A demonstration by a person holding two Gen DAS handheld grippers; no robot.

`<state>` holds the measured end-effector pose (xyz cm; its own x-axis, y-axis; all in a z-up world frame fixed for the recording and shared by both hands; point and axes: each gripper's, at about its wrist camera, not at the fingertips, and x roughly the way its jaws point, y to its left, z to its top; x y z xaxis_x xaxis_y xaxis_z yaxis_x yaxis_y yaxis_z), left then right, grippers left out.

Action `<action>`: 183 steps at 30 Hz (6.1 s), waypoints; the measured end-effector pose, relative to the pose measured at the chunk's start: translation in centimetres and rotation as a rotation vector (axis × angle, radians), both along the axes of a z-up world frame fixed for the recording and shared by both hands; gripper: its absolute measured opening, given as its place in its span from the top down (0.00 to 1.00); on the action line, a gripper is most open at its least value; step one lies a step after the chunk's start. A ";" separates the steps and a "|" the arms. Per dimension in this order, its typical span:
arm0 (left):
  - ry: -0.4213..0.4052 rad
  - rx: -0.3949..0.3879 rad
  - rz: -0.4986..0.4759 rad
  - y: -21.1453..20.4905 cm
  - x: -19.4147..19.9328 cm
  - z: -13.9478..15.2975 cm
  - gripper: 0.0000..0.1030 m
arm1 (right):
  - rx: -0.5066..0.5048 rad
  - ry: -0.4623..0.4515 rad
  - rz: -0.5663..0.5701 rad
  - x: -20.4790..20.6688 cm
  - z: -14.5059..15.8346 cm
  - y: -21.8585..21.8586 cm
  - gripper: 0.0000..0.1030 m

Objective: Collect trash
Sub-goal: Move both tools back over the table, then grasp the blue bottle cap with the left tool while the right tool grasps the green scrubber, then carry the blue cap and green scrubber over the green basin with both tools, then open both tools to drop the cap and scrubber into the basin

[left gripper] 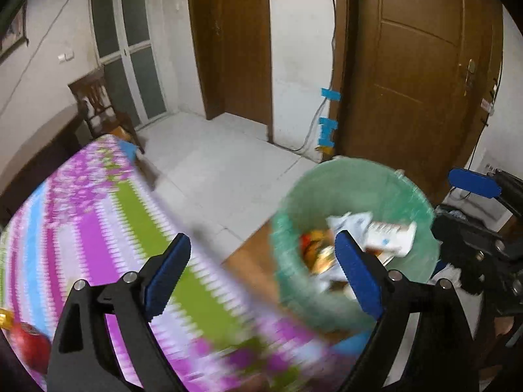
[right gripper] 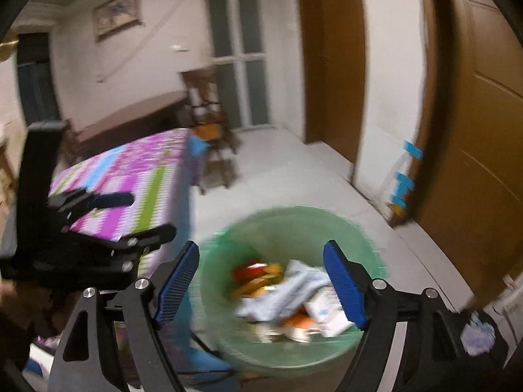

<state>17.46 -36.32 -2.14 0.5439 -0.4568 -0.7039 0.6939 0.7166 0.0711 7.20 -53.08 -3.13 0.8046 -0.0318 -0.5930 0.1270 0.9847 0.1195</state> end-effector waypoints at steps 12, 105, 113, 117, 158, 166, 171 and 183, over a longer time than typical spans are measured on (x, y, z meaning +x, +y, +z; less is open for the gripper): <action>-0.056 0.101 0.236 23.4 5.1 4.8 0.16 | 0.065 0.032 0.416 5.5 -1.4 19.0 0.24; 0.008 0.355 -0.028 31.9 11.0 -4.6 0.62 | -0.019 0.158 0.618 10.0 -4.1 34.2 0.81; -0.222 0.195 0.147 31.2 3.6 3.6 0.62 | -0.027 -0.024 0.480 7.0 -0.5 30.2 0.82; -0.295 0.030 0.245 28.6 -0.1 6.3 0.62 | -0.059 -0.129 0.380 5.3 2.4 27.2 0.82; -0.104 -0.123 0.083 -8.3 -3.4 0.0 0.62 | -0.019 0.051 -0.203 -0.5 0.6 -7.9 0.82; -0.026 -0.055 0.097 -9.7 -2.3 -2.0 0.62 | 0.015 0.123 -0.203 2.0 -1.5 -9.0 0.81; -0.007 -0.038 0.095 -10.1 -2.0 -2.5 0.62 | 0.023 0.152 -0.202 2.8 -2.6 -9.4 0.82; 0.004 -0.027 0.097 -9.9 -1.5 -2.7 0.62 | 0.030 0.157 -0.195 3.6 -3.0 -9.1 0.81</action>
<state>15.92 -46.19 -4.85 0.5834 -0.4209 -0.6946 0.6217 0.7818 0.0484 10.84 -62.22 -6.10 0.6826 -0.1579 -0.7135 0.3333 0.9362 0.1116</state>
